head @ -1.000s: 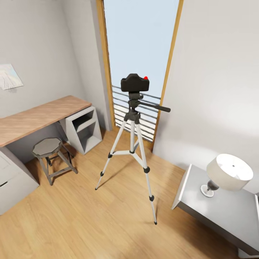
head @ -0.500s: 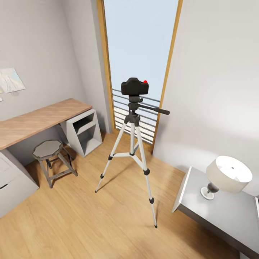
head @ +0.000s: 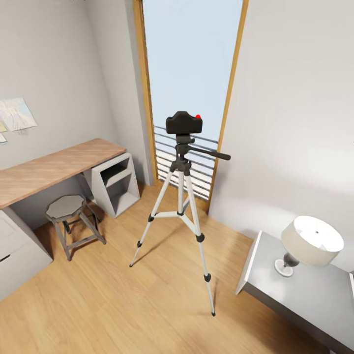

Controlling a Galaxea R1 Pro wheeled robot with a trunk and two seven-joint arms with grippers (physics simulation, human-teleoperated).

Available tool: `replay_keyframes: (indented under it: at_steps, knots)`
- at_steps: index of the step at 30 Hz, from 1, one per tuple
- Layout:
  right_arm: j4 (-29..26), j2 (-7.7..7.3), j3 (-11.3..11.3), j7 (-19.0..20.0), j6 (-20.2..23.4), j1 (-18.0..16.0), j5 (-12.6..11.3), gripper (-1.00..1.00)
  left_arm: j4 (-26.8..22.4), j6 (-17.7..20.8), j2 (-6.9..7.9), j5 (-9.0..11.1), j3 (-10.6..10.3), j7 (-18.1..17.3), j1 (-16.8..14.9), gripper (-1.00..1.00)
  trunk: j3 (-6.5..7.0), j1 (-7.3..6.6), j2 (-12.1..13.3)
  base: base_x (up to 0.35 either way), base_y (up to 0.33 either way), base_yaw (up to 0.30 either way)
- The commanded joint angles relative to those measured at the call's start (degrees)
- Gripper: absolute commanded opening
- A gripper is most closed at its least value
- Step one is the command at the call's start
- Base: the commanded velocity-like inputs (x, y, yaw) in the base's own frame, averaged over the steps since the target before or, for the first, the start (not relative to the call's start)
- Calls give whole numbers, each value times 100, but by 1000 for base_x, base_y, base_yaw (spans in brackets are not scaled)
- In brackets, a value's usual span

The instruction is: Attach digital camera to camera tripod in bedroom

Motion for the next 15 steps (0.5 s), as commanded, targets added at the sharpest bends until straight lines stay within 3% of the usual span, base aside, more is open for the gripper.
replay_keyframes:
  at_steps: [1, 15]
  knots:
    - [18, -1, 41, 13, -28, -9, 27, 100, -9, 13, 1, 41, -48, 24, -2, 100, 0, 3, -10, 0, 0, 0]
    - [18, -8, 37, 24, -30, -9, 40, 100, -9, 13, 3, 41, -49, 23, -2, 100, 129, 3, -10, 0, 0, 0]
